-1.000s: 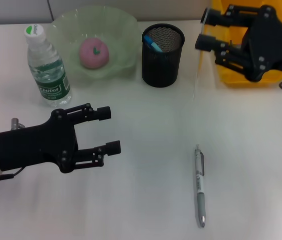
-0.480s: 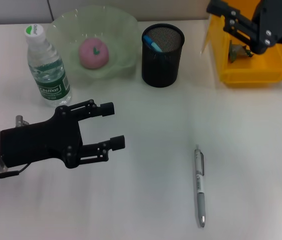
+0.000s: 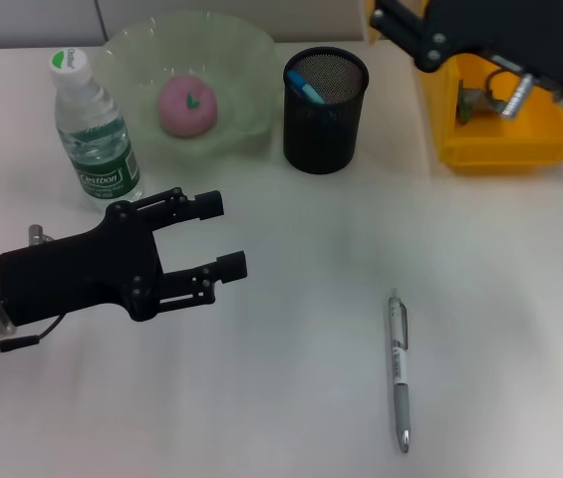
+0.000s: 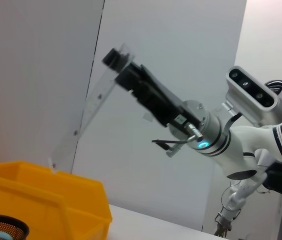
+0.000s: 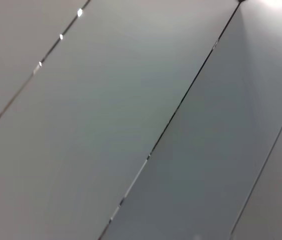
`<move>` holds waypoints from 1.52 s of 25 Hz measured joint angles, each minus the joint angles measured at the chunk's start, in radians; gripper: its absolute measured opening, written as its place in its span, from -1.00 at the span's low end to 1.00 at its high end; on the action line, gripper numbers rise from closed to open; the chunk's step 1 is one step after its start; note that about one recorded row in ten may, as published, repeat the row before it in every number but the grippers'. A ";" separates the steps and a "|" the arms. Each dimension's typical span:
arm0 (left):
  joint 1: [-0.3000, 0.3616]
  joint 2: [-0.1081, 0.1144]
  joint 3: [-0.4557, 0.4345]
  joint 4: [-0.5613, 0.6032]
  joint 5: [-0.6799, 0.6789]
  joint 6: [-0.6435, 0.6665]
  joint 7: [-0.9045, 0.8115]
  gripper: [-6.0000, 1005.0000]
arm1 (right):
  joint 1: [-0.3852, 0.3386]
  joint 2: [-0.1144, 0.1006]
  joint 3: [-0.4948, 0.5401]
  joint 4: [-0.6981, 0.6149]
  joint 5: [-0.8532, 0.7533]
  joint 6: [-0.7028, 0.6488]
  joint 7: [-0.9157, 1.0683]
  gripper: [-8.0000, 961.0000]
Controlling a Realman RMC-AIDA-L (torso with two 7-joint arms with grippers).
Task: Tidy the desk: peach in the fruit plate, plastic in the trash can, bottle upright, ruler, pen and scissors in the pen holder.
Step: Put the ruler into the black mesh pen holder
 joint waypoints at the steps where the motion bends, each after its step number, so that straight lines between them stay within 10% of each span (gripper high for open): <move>1: 0.000 0.000 0.000 0.000 0.000 0.000 0.000 0.54 | 0.014 0.000 0.000 0.021 0.000 0.017 -0.028 -0.17; 38: 0.027 0.000 0.011 -0.014 0.007 0.012 0.037 0.54 | 0.234 0.007 0.009 0.392 0.161 0.429 -0.073 -0.04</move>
